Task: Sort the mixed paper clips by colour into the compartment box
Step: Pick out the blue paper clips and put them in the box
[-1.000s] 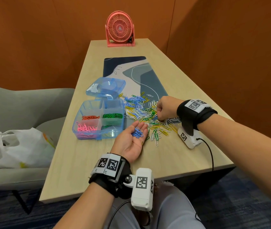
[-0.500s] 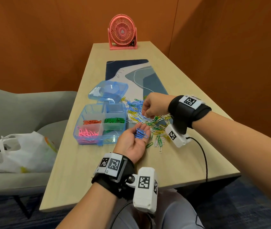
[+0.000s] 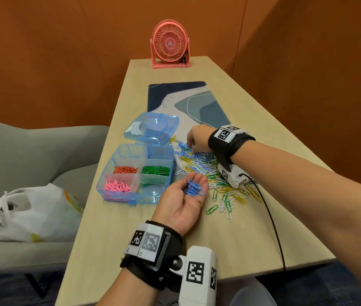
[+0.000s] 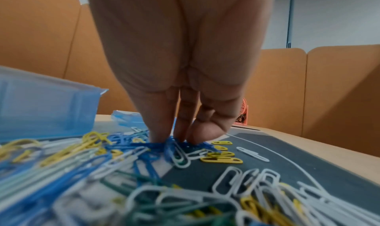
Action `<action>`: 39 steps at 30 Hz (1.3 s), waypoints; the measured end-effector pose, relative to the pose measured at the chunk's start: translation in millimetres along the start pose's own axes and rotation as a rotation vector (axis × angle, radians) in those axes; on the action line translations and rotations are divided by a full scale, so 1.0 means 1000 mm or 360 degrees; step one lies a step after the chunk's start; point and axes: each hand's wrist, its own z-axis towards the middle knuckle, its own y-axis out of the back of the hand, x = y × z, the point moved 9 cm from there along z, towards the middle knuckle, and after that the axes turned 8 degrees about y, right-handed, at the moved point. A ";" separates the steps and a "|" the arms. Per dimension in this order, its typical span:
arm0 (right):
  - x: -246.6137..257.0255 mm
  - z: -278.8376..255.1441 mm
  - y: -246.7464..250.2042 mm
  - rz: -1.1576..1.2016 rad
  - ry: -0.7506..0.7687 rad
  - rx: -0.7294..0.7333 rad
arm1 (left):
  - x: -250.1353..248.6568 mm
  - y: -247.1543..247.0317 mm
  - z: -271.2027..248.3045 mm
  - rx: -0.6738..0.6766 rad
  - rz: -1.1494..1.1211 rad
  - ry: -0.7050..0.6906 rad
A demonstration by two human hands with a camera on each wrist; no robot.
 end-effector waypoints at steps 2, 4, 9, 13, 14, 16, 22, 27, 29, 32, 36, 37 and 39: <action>-0.003 0.003 -0.001 -0.0017 -0.0026 0.0020 | 0.000 -0.003 0.002 0.0024 0.0014 0.0020; -0.010 0.003 0.000 -0.0004 -0.0070 -0.0002 | -0.003 -0.007 0.005 0.0042 0.0017 0.0032; -0.026 -0.001 0.001 0.0140 -0.0134 -0.0043 | -0.007 -0.013 0.017 0.0067 0.0014 0.0025; -0.029 -0.002 0.007 0.0157 -0.0125 -0.0106 | -0.006 -0.018 0.027 0.0068 -0.0015 0.0016; -0.029 -0.002 0.007 0.0138 -0.0122 -0.0110 | -0.007 -0.020 0.029 0.0070 -0.0030 0.0011; -0.028 0.001 0.005 0.0119 -0.0114 -0.0112 | -0.011 -0.022 0.033 0.0090 -0.0075 -0.0008; -0.029 0.008 0.006 0.0170 -0.0129 -0.0113 | -0.019 -0.023 0.039 0.0202 -0.0174 -0.0046; -0.023 0.017 0.007 0.0146 -0.0093 -0.0161 | -0.021 -0.025 0.040 0.0232 -0.0221 -0.0074; -0.019 0.021 0.003 0.0114 -0.0075 -0.0101 | -0.021 -0.025 0.039 0.0238 -0.0220 -0.0078; -0.015 0.025 0.000 -0.0007 -0.0072 -0.0014 | -0.020 -0.025 0.039 0.0244 -0.0213 -0.0072; -0.014 0.027 -0.004 -0.0148 -0.0087 0.0070 | -0.020 -0.025 0.039 0.0247 -0.0221 -0.0064; -0.014 0.026 -0.005 -0.0154 -0.0090 0.0083 | -0.019 -0.025 0.039 0.0252 -0.0225 -0.0062; -0.014 0.025 -0.004 -0.0137 -0.0085 0.0072 | -0.020 -0.025 0.040 0.0257 -0.0227 -0.0060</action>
